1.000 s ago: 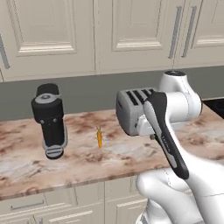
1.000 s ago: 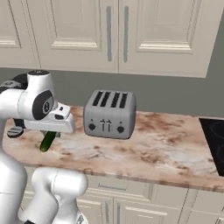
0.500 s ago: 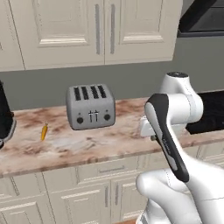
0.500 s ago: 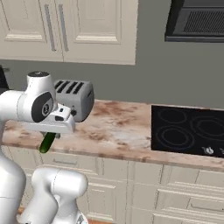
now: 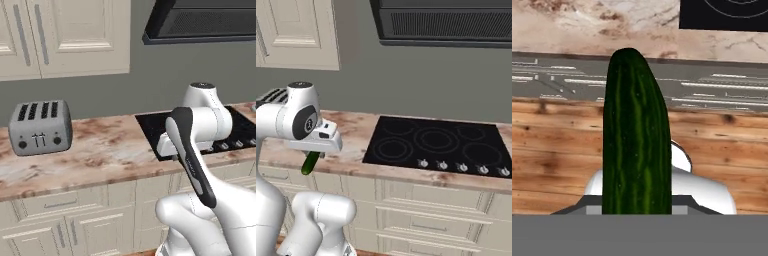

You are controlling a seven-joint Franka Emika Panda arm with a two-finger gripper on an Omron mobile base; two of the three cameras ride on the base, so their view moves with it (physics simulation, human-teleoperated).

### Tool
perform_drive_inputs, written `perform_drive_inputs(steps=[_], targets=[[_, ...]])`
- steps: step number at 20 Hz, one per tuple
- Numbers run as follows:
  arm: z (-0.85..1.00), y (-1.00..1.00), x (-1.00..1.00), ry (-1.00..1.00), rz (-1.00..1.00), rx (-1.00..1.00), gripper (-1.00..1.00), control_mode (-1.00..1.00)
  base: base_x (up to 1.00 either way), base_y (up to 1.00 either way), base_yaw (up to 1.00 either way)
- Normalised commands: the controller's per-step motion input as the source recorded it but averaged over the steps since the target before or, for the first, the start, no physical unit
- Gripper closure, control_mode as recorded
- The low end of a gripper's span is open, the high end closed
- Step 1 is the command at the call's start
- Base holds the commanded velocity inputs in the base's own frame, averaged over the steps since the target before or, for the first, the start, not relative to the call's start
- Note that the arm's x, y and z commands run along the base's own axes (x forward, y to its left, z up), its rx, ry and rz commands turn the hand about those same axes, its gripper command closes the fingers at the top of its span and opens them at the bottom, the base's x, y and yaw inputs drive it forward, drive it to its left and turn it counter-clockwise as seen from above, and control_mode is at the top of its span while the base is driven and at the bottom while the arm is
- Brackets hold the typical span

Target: Place the two vegetables and bowl onto the tray for setting up a vegetable dip station.

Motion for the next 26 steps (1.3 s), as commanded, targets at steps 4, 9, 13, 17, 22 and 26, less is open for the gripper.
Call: perform_drive_inputs(steps=[4, 9, 13, 17, 22, 26], targets=[[0.0, 0.0, 0.0, 0.0, 0.0, 0.0, 1.0, 1.0, 0.0, -1.0, 0.0], [0.0, 0.0, 0.0, 0.0, 0.0, 0.0, 1.0, 1.0, 0.0, -1.0, 0.0], [0.0, 0.0, 0.0, 0.0, 0.0, 0.0, 1.0, 1.0, -0.01, -1.0, 0.0], [0.0, 0.0, 0.0, 0.0, 0.0, 0.0, 1.0, 1.0, -0.03, -1.0, 0.0], [0.0, 0.0, 0.0, 0.0, 0.0, 0.0, 1.0, 1.0, -0.01, -1.0, 0.0], [0.0, 0.0, 0.0, 0.0, 0.0, 0.0, 1.0, 1.0, 0.0, -1.0, 0.0]])
